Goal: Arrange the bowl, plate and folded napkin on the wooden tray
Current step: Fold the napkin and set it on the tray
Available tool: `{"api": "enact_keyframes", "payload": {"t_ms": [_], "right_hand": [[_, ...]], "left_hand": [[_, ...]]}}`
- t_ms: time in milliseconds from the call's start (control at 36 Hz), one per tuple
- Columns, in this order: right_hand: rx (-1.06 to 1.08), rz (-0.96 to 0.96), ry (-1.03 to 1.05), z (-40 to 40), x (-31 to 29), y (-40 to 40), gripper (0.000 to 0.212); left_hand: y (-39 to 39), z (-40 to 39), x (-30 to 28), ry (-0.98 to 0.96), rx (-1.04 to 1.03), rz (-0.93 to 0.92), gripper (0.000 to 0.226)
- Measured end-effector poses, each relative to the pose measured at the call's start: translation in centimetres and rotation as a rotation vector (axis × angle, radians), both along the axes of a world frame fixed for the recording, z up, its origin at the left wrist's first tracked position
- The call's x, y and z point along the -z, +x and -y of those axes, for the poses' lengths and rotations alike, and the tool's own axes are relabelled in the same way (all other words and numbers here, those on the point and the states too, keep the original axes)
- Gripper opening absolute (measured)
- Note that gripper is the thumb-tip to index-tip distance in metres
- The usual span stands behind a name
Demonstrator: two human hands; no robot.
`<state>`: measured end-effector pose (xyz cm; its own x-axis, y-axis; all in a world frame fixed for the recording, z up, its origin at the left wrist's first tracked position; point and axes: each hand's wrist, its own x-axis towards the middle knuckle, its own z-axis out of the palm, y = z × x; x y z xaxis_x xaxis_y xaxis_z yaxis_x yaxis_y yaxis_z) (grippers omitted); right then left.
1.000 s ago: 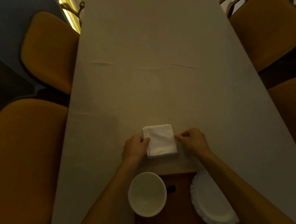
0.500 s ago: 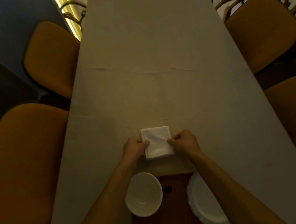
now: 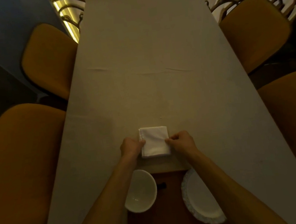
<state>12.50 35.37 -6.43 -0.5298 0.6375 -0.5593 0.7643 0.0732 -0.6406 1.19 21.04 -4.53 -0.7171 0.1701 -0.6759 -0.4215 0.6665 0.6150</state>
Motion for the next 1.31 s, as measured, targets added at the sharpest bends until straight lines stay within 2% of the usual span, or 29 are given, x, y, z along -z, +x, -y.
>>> {"api": "enact_keyframes", "payload": {"t_ms": [194,333,472,639,778,1028,1222,1306], "right_hand": [[0.021,-0.006,-0.032,-0.1,-0.4,0.4,0.021],[0.032,-0.066,-0.056,-0.1,-1.7,1.0,0.023],[0.069,-0.130,-0.077,0.1,-4.4,1.8,0.023],[0.133,-0.244,-0.116,0.4,-8.6,3.4,0.019],[0.150,-0.305,-0.132,1.1,-11.3,5.6,0.023],[0.077,-0.266,-0.070,3.6,-14.1,10.8,0.019],[0.009,-0.234,-0.065,6.0,-15.3,14.3,0.019],[-0.014,-0.232,-0.058,7.2,-15.3,15.6,0.020]], "left_hand": [[-0.3,0.1,-0.1,0.118,-0.041,0.115,0.027],[0.3,0.6,-1.7,0.183,0.015,0.093,0.013],[0.7,1.5,-4.3,0.240,0.118,0.072,0.026],[2.3,2.3,-8.0,0.343,0.111,0.052,0.032],[4.7,3.4,-10.4,0.416,0.116,0.054,0.035],[9.4,6.0,-11.9,0.416,0.090,0.120,0.030],[12.4,8.2,-12.2,0.360,0.133,0.108,0.016],[13.9,9.4,-12.1,0.291,0.116,0.128,0.020]]}}
